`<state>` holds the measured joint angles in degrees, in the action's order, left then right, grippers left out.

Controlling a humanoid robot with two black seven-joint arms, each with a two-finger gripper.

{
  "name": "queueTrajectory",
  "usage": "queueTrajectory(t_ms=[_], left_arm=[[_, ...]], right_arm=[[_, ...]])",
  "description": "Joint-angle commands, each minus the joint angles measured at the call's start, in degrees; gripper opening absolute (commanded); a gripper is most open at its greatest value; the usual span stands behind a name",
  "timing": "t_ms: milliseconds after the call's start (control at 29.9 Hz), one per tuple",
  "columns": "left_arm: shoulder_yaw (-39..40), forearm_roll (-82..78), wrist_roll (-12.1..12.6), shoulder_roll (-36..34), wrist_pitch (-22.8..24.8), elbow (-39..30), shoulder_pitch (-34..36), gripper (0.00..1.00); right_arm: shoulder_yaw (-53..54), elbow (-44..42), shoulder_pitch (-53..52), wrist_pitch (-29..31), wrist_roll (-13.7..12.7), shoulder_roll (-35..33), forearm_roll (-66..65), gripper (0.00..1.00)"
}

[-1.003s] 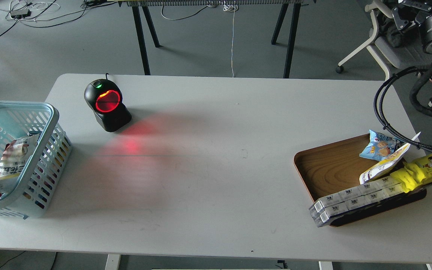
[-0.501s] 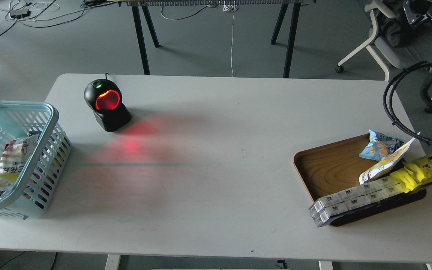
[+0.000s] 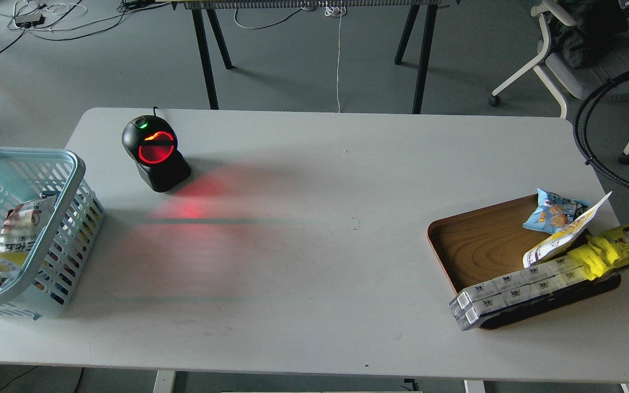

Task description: Scan snack and place in basket

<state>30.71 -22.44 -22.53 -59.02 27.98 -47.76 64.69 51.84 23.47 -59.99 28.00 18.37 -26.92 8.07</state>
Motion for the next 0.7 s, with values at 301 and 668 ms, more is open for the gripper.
queueTrajectory(t_ms=[301, 668], left_arm=[[7.3, 23.5, 9.7, 23.2, 0.0, 20.0, 2.1, 0.99], [11.7, 32.7, 15.6, 36.1, 0.0, 24.3, 1.1, 0.99]], right_arm=[[5.0, -0.1, 0.7, 0.0, -2.0, 1.0, 0.4, 0.98], [4.9, -2.8, 0.9, 0.0, -5.1, 3.7, 4.1, 0.99]])
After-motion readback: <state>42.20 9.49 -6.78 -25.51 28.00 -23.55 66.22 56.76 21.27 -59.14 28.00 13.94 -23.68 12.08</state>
